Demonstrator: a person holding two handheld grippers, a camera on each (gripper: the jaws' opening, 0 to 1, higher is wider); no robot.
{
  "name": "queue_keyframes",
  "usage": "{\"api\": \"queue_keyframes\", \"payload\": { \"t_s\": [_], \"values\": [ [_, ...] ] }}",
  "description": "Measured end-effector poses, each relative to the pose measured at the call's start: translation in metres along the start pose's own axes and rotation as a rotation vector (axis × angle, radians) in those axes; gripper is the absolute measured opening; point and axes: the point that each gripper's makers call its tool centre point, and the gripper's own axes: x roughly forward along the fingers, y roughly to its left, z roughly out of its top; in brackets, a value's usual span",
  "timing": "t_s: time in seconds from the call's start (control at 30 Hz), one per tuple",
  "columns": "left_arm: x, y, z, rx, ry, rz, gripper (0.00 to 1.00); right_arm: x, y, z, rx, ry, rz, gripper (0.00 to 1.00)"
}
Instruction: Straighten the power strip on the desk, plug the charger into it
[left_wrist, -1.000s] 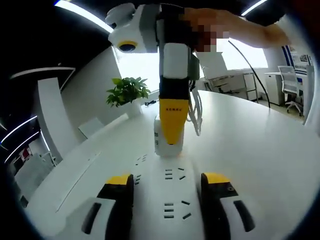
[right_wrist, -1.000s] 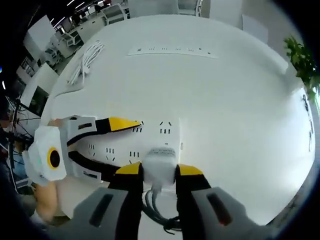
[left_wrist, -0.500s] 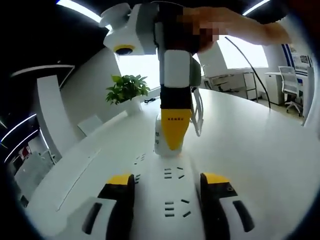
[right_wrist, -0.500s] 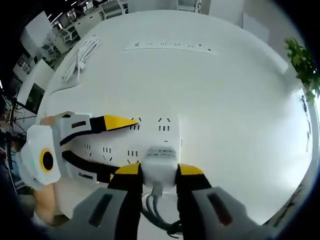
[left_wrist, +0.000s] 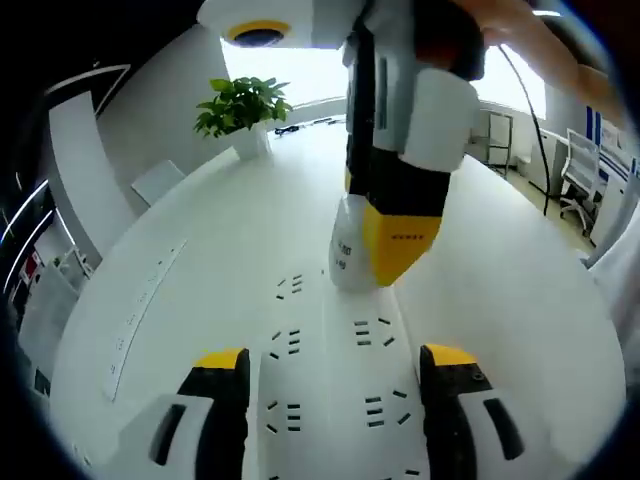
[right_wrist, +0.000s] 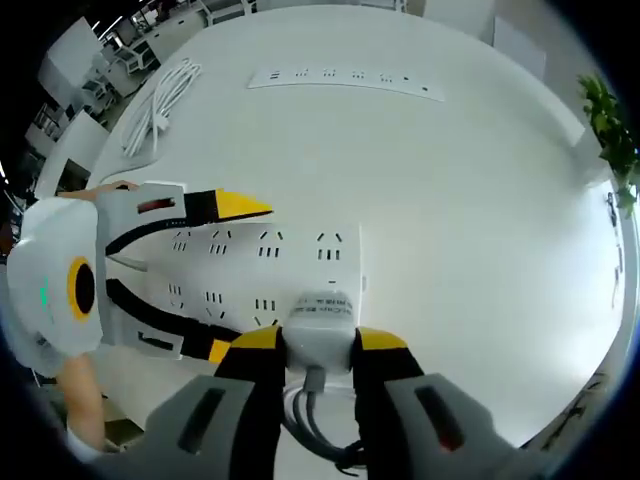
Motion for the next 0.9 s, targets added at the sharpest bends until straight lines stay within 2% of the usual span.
{"api": "queue_keyframes", "payload": {
  "t_s": [0.1,0.17,0.4,0.47,0.67,0.7,0.9],
  "values": [
    [0.002,0.0,-0.004,-0.04,0.026,-0.04,0.76,0.0,0.001,0.0,-0.005,-0.001,-0.002,0.25],
    [0.004,-0.005,-0.008,-0.067,0.064,-0.086,0.73,0.0,0.003,-0.001,-0.018,0.007,-0.012,0.25],
    [0.007,-0.005,-0.011,-0.072,0.121,-0.097,0.74,-0.001,0.004,-0.003,-0.05,0.012,-0.026,0.25],
    [0.007,-0.005,-0.012,-0.077,0.126,-0.1,0.74,-0.002,0.002,0.004,-0.05,0.004,-0.015,0.25],
    [0.006,-0.006,-0.013,-0.083,0.119,-0.101,0.73,-0.002,0.004,0.004,-0.038,-0.016,-0.003,0.25],
    [0.006,-0.006,-0.013,-0.089,0.111,-0.101,0.73,-0.001,0.004,0.004,-0.011,-0.015,-0.001,0.25],
    [0.007,-0.005,-0.011,-0.11,0.044,-0.09,0.73,0.002,0.007,0.002,-0.032,-0.013,-0.041,0.25]
  ]
}}
